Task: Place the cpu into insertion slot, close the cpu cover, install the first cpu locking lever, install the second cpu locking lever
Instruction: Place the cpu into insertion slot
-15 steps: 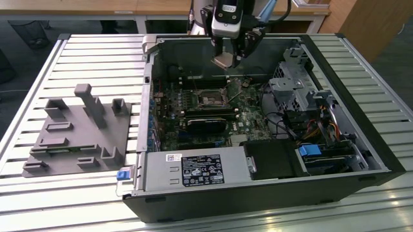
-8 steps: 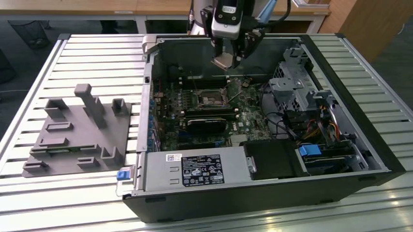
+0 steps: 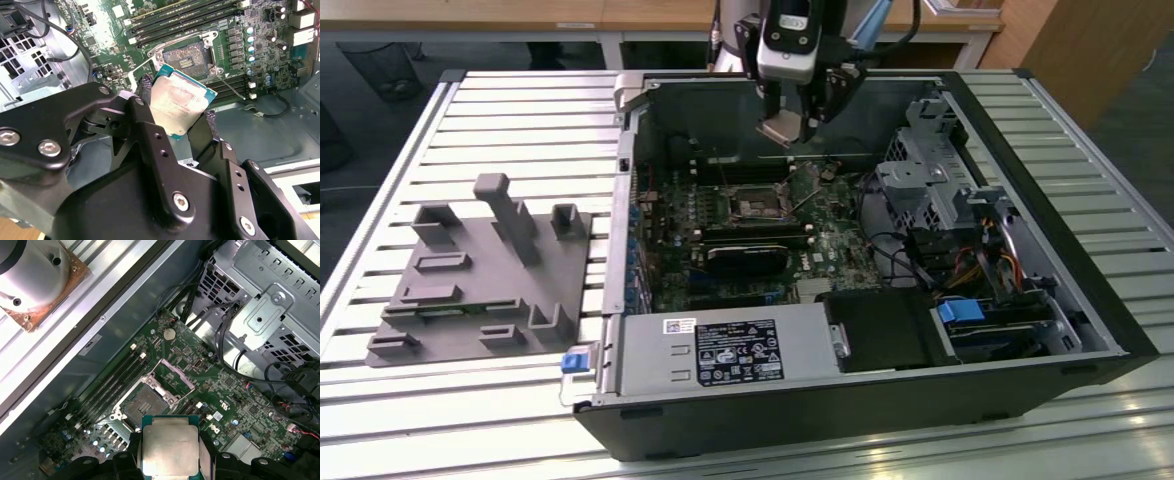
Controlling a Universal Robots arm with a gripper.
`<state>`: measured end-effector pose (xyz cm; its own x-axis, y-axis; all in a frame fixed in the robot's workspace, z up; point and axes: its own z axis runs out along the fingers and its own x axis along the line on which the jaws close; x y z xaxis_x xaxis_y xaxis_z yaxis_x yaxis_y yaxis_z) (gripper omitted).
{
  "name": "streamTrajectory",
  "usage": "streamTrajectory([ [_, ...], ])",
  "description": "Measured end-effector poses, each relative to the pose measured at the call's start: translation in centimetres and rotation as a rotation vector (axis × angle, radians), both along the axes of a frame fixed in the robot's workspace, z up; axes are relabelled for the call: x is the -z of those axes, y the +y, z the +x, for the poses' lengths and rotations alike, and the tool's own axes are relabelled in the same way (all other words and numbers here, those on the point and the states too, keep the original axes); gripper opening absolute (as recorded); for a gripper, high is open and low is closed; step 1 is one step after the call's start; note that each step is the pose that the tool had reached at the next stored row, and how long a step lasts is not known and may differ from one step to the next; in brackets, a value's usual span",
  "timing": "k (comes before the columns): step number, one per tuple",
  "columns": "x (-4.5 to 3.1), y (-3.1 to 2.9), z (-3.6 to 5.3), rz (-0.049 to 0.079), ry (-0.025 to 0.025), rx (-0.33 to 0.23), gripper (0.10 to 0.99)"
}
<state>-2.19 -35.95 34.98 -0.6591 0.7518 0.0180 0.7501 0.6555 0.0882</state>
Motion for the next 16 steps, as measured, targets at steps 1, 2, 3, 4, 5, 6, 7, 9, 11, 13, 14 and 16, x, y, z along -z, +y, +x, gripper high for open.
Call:
streamTrajectory([
  [1, 0.03, 0.00, 0.00, 0.000, 0.0000, 0.000, 0.537],
  [2, 0.05, 0.00, 0.00, 0.000, 0.0000, 0.000, 0.537],
  [3, 0.08, 0.00, 0.00, 0.000, 0.0000, 0.000, 0.537],
  [4, 0.10, 0.00, 0.00, 0.000, 0.0000, 0.000, 0.537],
  [5, 0.13, 0.00, 0.00, 0.000, 0.0000, 0.000, 0.537],
  [6, 0.15, 0.00, 0.00, 0.000, 0.0000, 0.000, 0.537],
  [7, 0.18, 0.00, 0.00, 0.000, 0.0000, 0.000, 0.537],
  [9, 0.23, 0.00, 0.00, 0.000, 0.0000, 0.000, 0.537],
  [11, 0.29, 0.00, 0.00, 0.000, 0.0000, 0.000, 0.537],
  [13, 0.34, 0.00, 0.00, 0.000, 0.0000, 0.000, 0.537],
  [14, 0.36, 0.00, 0.00, 0.000, 0.0000, 0.000, 0.537],
  [16, 0.42, 0.00, 0.00, 0.000, 0.0000, 0.000, 0.537],
])
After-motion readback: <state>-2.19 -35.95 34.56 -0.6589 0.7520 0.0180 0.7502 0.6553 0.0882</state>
